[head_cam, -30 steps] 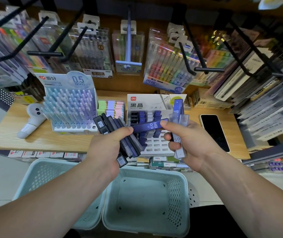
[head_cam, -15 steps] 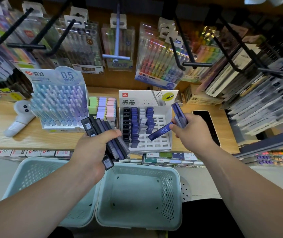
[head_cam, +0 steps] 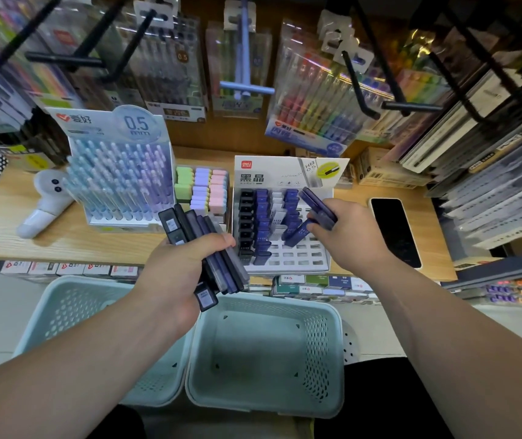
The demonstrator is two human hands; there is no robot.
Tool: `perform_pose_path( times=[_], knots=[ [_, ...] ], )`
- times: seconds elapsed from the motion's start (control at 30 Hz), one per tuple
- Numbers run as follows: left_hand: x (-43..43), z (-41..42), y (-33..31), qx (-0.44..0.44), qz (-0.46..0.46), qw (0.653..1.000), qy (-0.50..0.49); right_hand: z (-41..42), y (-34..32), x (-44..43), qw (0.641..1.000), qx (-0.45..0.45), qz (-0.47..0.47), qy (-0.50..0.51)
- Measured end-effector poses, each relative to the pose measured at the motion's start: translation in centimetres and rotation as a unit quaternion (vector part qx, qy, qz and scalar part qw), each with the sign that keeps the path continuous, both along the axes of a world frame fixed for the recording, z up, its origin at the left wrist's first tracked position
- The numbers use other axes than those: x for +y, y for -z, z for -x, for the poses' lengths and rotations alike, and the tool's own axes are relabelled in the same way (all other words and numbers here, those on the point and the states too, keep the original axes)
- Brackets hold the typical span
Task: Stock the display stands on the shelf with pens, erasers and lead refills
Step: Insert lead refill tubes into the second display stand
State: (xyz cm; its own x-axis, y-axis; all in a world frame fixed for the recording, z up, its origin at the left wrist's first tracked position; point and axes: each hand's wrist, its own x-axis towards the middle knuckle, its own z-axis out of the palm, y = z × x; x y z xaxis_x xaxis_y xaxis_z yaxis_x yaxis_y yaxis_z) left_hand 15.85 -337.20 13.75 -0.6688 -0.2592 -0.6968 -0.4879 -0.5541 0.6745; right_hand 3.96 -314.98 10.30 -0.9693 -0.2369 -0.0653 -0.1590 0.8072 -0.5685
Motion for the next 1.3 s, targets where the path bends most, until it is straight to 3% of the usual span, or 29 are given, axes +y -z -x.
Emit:
perform_pose_path(
  times=[0.23, 0.6, 0.73, 0.83, 0.93, 1.07, 1.13, 1.3],
  knots=[
    [-0.1, -0.3, 0.2, 0.006, -0.002, 1.0, 0.009, 0.0, -0.4, -0.7, 0.998, -0.044, 0.03, -0.015],
    [0.4, -0.6, -0.2, 0.004, -0.007, 1.0, 0.003, -0.7, 0.3, -1.5, 0.998, -0.065, -0.012, -0.022],
    [0.4, -0.5, -0.2, 0.006, -0.005, 1.0, 0.008, -0.7, -0.3, -1.7, 0.984, -0.129, 0.107, 0.063],
    [0.4, -0.5, -0.3, 0.009, -0.007, 1.0, 0.011, -0.9, -1.8, -2.2, 0.945, -0.189, 0.234, 0.129],
    [0.6, -0.5, -0.5, 0.01, -0.015, 1.0, 0.012, -1.1, -3.5, -2.9, 0.864, -0.296, 0.367, 0.18],
    [1.0, -0.6, -0.7, 0.013, -0.016, 1.0, 0.019, -1.7, -5.1, -3.4, 0.758, -0.417, 0.464, 0.189],
    [1.2, -0.6, -0.6, 0.011, -0.01, 0.999, 0.03, -1.9, -5.2, -3.4, 0.736, -0.428, 0.487, 0.194],
    [1.9, -0.8, -0.4, 0.012, -0.009, 0.998, 0.058, -3.3, -5.4, -4.2, 0.727, -0.411, 0.522, 0.175]
  ],
)
